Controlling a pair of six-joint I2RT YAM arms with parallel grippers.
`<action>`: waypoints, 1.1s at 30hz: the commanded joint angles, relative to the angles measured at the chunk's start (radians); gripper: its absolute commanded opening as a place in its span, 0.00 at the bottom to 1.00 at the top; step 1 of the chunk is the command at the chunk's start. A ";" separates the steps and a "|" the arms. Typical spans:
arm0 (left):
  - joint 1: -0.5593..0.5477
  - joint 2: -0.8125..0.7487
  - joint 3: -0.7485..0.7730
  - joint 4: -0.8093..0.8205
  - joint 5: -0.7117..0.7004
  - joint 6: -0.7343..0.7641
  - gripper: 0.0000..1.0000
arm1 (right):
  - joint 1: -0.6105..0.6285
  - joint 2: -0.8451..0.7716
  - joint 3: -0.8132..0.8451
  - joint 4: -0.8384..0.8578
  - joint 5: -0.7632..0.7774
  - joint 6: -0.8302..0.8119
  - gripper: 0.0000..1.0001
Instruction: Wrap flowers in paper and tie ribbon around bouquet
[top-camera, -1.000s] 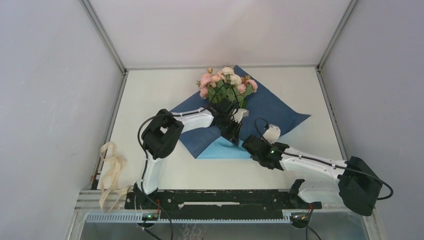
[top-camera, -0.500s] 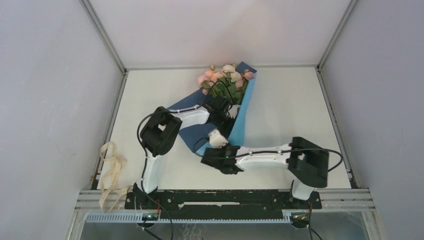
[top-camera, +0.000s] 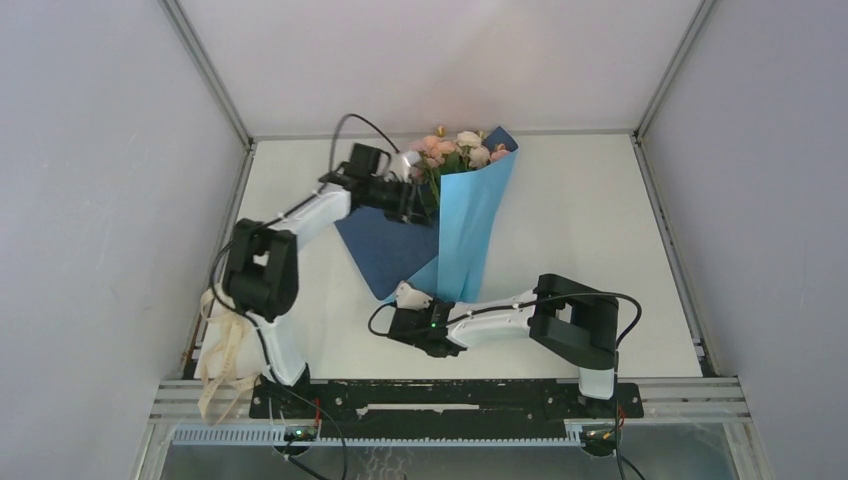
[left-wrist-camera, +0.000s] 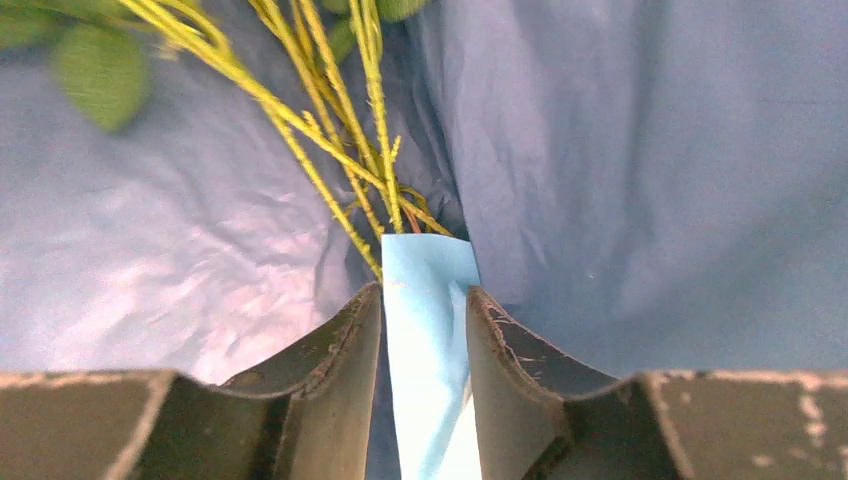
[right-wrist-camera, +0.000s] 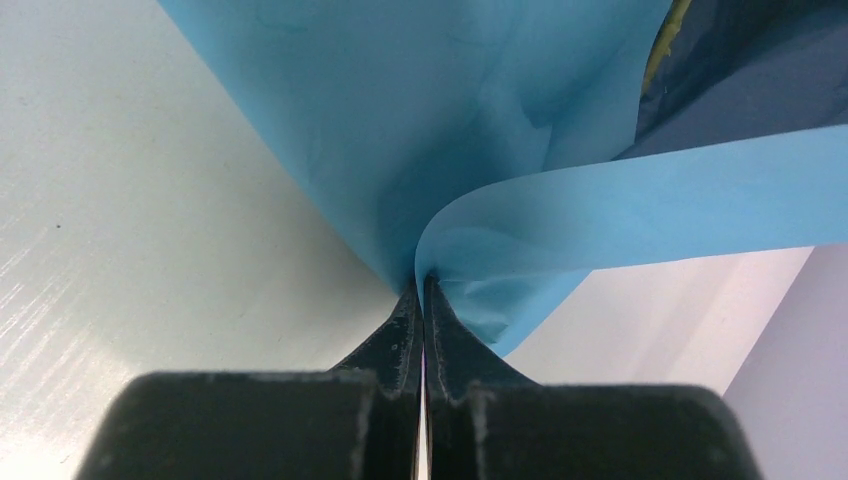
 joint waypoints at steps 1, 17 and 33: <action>0.125 -0.187 -0.058 0.036 0.163 -0.026 0.45 | -0.007 0.011 0.026 0.051 -0.050 -0.016 0.00; -0.047 -0.302 -0.255 0.430 0.127 -0.149 0.99 | -0.004 0.016 0.033 0.046 -0.042 -0.025 0.00; 0.019 -0.005 -0.077 0.138 0.172 -0.129 0.00 | 0.011 -0.005 0.034 -0.027 -0.035 -0.013 0.03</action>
